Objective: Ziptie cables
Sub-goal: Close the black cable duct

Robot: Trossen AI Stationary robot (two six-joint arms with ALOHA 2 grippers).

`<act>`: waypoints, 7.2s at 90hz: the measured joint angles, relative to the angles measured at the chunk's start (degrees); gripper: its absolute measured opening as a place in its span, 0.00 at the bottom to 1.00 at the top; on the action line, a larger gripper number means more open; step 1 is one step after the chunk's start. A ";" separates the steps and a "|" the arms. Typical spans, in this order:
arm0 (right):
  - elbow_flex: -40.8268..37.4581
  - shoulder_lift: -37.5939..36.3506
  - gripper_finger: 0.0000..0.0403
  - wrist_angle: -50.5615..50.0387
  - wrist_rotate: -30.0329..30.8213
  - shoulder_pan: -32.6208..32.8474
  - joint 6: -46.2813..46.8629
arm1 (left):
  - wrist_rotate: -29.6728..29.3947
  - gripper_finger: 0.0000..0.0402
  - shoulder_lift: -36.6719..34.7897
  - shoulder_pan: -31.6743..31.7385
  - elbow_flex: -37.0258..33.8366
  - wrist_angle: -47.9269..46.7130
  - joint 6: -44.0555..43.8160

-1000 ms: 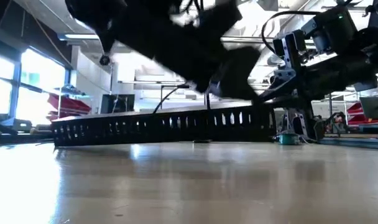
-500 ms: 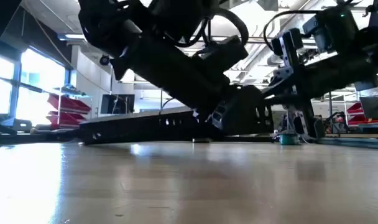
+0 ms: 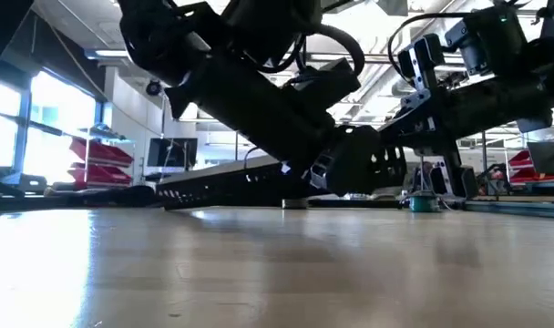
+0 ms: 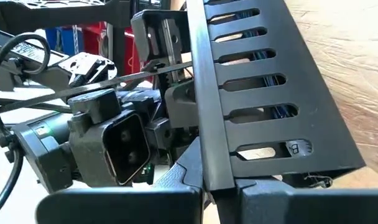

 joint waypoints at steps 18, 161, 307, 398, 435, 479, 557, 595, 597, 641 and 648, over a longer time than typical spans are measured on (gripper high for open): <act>-0.04 0.01 0.00 3.06 0.39 0.01 1.28 | 0.50 0.00 0.36 0.71 0.00 -0.68 -1.77; -0.17 0.12 0.00 -2.16 2.89 0.36 -0.76 | -3.89 0.00 -2.03 -1.73 0.13 0.64 1.63; 0.36 -0.86 0.00 7.29 0.59 1.39 0.95 | -2.77 0.00 -3.09 -3.34 -0.33 -4.26 3.54; 0.11 -0.62 0.39 -10.73 -2.56 3.87 -34.22 | -7.36 0.00 -29.37 -3.32 -0.91 -49.95 -13.81; 5.81 -5.18 0.54 -29.58 -18.77 3.76 -39.08 | -3.12 0.00 -30.05 -2.18 -3.34 -48.88 -17.36; 19.13 -15.64 0.52 -50.69 -10.54 6.21 -48.85 | 0.36 0.00 -31.76 -2.12 -3.46 -75.43 -32.59; 31.34 9.39 0.39 -60.91 9.16 12.27 -44.28 | 16.14 0.00 -21.97 2.08 -15.60 -4.73 -17.94; 29.76 1.56 0.39 -76.56 11.89 11.68 -42.35 | 14.77 0.00 -23.09 3.63 -1.57 -30.64 -8.25; 29.22 1.03 0.39 -76.84 12.21 11.73 -42.00 | 13.60 0.00 -23.53 3.54 -1.31 -32.98 -8.88; 23.14 -21.63 0.39 -94.94 22.66 16.07 -44.67 | 5.62 0.00 -34.88 3.69 -6.70 -57.85 -23.71; 23.17 -23.36 0.39 -95.45 21.84 18.37 -54.50 | 5.30 0.00 -35.54 3.69 -8.28 -56.43 -24.83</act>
